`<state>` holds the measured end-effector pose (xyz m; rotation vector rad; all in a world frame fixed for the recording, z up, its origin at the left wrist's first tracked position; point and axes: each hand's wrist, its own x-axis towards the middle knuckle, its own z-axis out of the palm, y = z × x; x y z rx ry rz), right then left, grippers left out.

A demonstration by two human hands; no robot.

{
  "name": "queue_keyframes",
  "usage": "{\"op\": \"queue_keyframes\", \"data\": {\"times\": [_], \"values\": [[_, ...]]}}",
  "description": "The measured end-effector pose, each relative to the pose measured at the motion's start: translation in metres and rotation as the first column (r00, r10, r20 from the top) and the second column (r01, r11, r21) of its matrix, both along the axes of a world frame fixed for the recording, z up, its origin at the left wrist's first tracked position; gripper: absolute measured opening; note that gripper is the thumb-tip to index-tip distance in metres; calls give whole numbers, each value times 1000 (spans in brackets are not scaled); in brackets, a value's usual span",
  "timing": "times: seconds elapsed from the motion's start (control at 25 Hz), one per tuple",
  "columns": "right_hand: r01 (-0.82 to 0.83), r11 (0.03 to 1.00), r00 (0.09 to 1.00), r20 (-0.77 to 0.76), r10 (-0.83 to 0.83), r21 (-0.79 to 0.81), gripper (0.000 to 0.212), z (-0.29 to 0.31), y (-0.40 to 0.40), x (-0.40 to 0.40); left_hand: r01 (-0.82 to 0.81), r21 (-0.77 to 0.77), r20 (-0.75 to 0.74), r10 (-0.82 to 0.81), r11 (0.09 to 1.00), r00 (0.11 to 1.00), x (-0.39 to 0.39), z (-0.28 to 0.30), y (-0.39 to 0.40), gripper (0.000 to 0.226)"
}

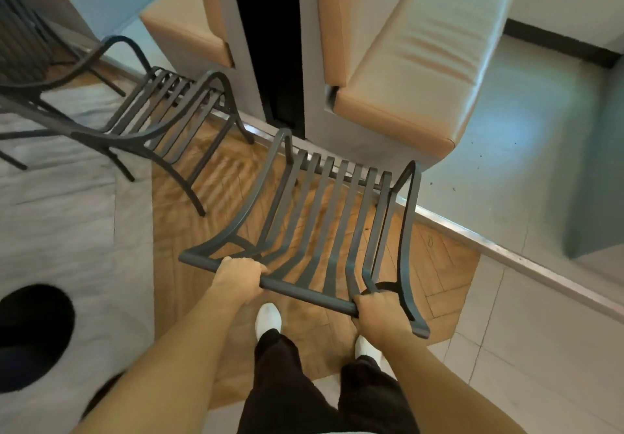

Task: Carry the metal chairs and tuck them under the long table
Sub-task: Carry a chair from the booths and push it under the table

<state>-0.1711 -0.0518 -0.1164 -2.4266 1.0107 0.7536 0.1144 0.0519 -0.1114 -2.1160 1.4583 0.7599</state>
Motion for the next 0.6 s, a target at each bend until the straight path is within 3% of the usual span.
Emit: {"op": "queue_keyframes", "data": {"times": [0.2, 0.6], "values": [[-159, 987, 987, 7, 159, -22, 18, -5, -16, -32, -105, -73, -20, 103, 992, 994, -50, 0, 34, 52], [-299, 953, 954, 21, 298, 51, 22, -3, -71, -50, -365, -87, -97, 357, 927, 929, -119, 14, 44, 48]]}}
